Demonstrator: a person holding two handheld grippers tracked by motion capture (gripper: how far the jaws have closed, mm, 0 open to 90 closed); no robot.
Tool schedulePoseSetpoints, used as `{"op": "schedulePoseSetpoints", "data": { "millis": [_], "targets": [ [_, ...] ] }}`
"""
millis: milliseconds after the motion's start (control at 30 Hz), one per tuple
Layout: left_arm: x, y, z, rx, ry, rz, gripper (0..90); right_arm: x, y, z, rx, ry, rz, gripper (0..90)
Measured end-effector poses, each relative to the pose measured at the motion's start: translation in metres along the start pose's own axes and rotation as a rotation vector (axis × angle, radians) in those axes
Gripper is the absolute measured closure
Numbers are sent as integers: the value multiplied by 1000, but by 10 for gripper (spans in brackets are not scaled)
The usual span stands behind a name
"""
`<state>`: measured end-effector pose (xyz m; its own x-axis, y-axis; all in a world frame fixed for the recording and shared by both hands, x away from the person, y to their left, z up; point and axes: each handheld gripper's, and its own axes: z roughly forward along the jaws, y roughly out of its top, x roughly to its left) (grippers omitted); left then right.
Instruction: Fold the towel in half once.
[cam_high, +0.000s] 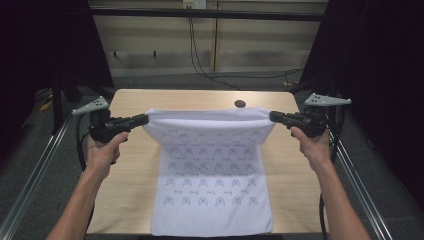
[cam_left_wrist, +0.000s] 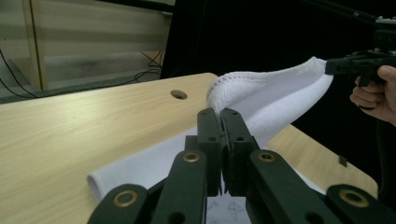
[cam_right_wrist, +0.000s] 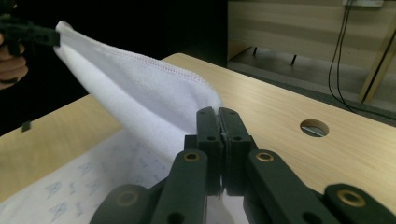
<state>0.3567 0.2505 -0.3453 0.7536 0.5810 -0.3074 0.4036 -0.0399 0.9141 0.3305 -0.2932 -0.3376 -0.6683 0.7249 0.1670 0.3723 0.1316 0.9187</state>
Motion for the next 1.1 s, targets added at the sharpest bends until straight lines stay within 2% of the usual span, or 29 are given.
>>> {"op": "schedulePoseSetpoints", "data": {
  "millis": [67,167,233,300,367,467,533,633,700,767,800,900,967,1000,1033,1067,1100],
  "targets": [
    [-14,5,-11,3,-14,51,879,11,4,-14,-13,13,-32,885],
    [-28,0,-19,31,-15,90,879,23,3,-29,-26,14,-53,885],
    [-35,-16,-22,65,-15,112,879,31,-9,-34,-11,22,-62,885],
    [-38,-38,-26,92,-21,102,879,39,-27,-37,16,44,-55,885],
    [-40,-59,-28,130,-10,120,878,47,-46,-38,64,52,-52,884],
    [-41,-97,-25,204,-20,97,876,57,-74,-35,145,65,-47,882],
    [-41,-119,-23,256,-34,92,874,62,-96,-32,186,95,-26,879],
    [-42,-141,-24,294,-53,63,871,68,-128,-29,238,132,24,870],
    [-43,-147,-27,311,-77,52,869,73,-146,-29,292,148,29,856],
    [-45,-151,-32,304,-105,31,869,79,-157,-33,328,180,31,835],
    [-49,-154,-34,312,-113,42,869,83,-160,-37,332,175,18,828],
    [-62,-162,-40,356,-142,75,856,89,-168,-51,326,191,27,824],
    [-69,-163,-46,355,-155,85,847,93,-176,-57,349,197,35,806],
    [-75,-163,-49,369,-164,114,840,95,-178,-59,361,200,23,804],
    [-78,-164,-51,388,-184,129,821,97,-180,-62,373,223,22,809],
    [-80,-165,-53,377,-190,136,815,99,-181,-64,367,234,22,809],
    [-80,-166,-54,372,-189,128,809,100,-181,-66,351,216,24,791]
  ]
}}
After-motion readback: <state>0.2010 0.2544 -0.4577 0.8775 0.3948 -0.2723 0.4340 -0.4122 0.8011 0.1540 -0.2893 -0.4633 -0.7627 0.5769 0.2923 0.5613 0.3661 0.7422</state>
